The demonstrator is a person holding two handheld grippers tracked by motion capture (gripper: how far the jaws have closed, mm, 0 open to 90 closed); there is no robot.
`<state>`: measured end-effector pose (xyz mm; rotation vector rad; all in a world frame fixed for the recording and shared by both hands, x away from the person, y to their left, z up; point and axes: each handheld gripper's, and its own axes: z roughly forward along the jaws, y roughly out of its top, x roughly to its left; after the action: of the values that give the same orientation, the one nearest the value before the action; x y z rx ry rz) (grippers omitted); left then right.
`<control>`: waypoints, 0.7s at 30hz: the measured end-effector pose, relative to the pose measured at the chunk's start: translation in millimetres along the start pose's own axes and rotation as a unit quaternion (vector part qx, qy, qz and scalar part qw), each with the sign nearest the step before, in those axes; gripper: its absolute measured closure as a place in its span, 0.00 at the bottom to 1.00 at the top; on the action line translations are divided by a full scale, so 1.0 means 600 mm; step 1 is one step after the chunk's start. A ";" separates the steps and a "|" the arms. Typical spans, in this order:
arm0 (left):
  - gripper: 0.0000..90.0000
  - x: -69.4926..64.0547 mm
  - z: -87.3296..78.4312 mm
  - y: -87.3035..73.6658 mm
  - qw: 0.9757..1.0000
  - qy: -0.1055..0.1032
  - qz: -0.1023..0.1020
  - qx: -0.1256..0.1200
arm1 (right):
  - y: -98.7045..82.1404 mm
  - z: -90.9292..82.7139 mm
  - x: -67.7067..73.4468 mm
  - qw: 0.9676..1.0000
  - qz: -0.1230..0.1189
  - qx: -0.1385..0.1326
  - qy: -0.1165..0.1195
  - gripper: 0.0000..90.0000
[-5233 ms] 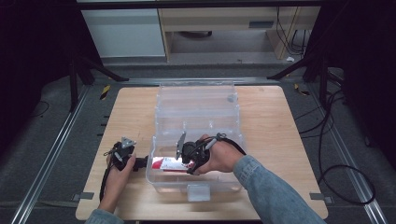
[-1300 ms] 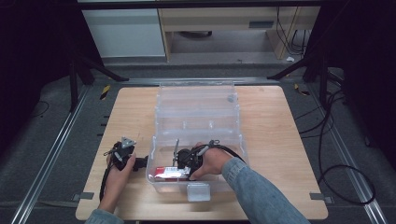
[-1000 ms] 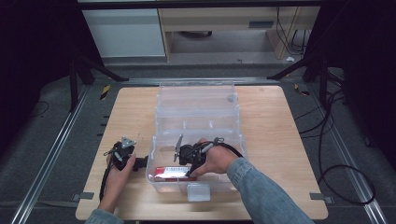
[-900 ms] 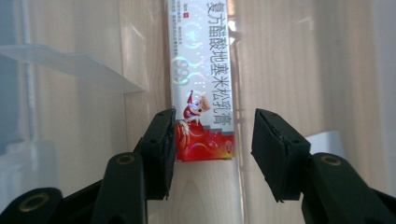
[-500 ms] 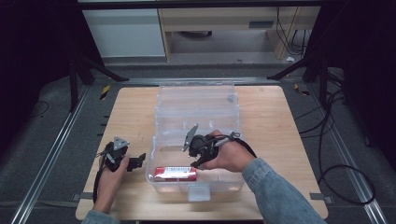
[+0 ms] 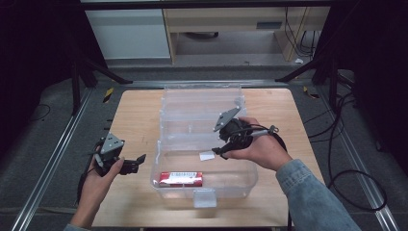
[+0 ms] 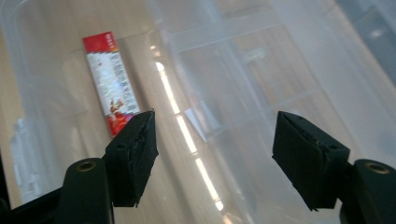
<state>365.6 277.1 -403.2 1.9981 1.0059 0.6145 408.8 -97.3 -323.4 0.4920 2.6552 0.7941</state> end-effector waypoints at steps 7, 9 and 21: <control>0.05 -0.026 -0.019 0.029 0.999 -0.027 0.021 -0.008 | -0.003 -0.018 -0.033 0.999 0.023 -0.010 -0.033 0.37; 0.05 -0.038 -0.023 0.038 0.999 -0.033 0.037 -0.005 | -0.003 -0.026 -0.051 0.998 0.026 -0.007 -0.048 0.40; 0.19 -0.112 -0.021 0.067 0.989 -0.085 0.117 0.017 | -0.003 -0.032 -0.116 0.995 0.035 0.006 -0.089 0.52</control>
<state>336.3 212.4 -367.4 2.1775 0.6890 0.5422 462.7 -136.5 -294.8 0.6325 2.4910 0.7198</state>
